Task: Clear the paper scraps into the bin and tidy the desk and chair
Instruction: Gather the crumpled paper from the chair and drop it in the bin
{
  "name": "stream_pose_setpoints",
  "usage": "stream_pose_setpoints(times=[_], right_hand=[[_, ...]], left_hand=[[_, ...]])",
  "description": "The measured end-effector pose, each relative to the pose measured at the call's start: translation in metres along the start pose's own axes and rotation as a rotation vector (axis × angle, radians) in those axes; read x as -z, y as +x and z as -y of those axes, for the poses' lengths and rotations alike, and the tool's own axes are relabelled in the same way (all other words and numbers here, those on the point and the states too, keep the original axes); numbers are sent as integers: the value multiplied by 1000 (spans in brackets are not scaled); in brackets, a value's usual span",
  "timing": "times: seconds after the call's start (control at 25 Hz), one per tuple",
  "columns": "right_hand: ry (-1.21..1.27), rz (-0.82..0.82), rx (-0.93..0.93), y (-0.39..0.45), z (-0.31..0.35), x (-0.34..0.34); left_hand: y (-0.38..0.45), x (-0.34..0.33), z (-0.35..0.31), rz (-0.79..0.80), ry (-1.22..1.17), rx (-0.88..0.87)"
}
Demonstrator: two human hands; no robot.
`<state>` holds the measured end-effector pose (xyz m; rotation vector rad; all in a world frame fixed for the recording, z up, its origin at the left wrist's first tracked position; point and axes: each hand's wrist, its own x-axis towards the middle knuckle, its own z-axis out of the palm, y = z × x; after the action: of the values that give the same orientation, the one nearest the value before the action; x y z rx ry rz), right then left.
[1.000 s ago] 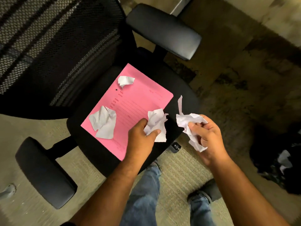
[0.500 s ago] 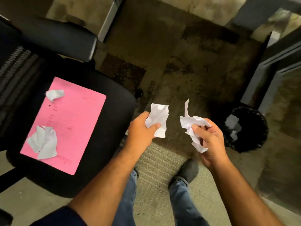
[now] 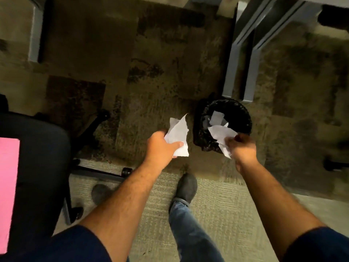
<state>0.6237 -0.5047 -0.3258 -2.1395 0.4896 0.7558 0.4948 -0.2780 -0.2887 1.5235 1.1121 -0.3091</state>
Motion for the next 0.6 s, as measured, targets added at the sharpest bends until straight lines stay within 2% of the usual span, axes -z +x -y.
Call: stream_pose_setpoints(times=[0.08,0.16,0.32,0.52,0.6], right_hand=[[-197,22,-26,35,-10,17],[-274,56,-28,61,-17,25],[-255,47,-10,99,-17,38],[-131,109,-253,139,-13,34],[-8,142,-282,142,-10,35]], left_hand=[[9,-26,-9,23,29,70],[17,-41,-14,79,68,112],[30,-77,-24,166,188,82],[39,-103,-24,142,237,102],[40,-111,-22,134,245,112]])
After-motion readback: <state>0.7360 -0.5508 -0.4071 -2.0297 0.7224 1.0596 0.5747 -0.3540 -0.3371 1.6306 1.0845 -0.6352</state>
